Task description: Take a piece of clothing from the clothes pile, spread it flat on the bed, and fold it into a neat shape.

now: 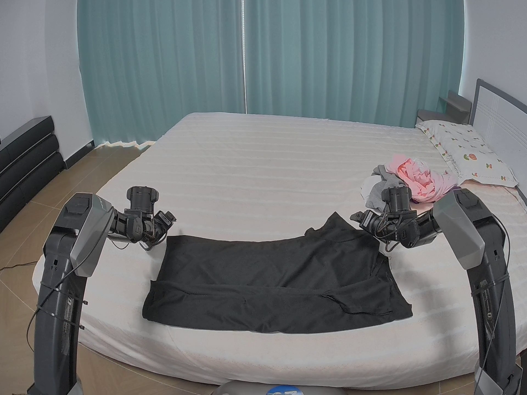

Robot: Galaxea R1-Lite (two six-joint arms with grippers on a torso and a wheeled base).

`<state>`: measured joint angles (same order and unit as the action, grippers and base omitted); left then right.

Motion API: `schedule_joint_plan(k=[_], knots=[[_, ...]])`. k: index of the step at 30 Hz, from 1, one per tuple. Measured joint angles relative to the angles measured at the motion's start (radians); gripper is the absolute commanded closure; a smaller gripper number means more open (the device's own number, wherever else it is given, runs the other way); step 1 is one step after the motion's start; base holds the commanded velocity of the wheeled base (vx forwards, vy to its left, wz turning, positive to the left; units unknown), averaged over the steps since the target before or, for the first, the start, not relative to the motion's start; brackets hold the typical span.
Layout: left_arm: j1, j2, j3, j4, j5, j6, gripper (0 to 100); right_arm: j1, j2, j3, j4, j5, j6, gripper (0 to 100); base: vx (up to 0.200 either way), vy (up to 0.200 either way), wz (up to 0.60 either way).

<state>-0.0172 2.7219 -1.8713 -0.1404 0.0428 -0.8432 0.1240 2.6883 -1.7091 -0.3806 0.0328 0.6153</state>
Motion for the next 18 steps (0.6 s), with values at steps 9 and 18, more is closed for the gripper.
schedule_joint_plan(k=[9,18], knots=[[0.0,0.002,0.001,0.001,0.001,0.003,0,0.003,0.05,-0.05,0.03,-0.017,-0.01,100,0.0,0.0,0.0],[-0.001,0.016,-0.04,0.006,-0.013,0.008,0,-0.005,0.054,-0.053,0.033,-0.031,-0.007,100,0.0,0.0,0.0]])
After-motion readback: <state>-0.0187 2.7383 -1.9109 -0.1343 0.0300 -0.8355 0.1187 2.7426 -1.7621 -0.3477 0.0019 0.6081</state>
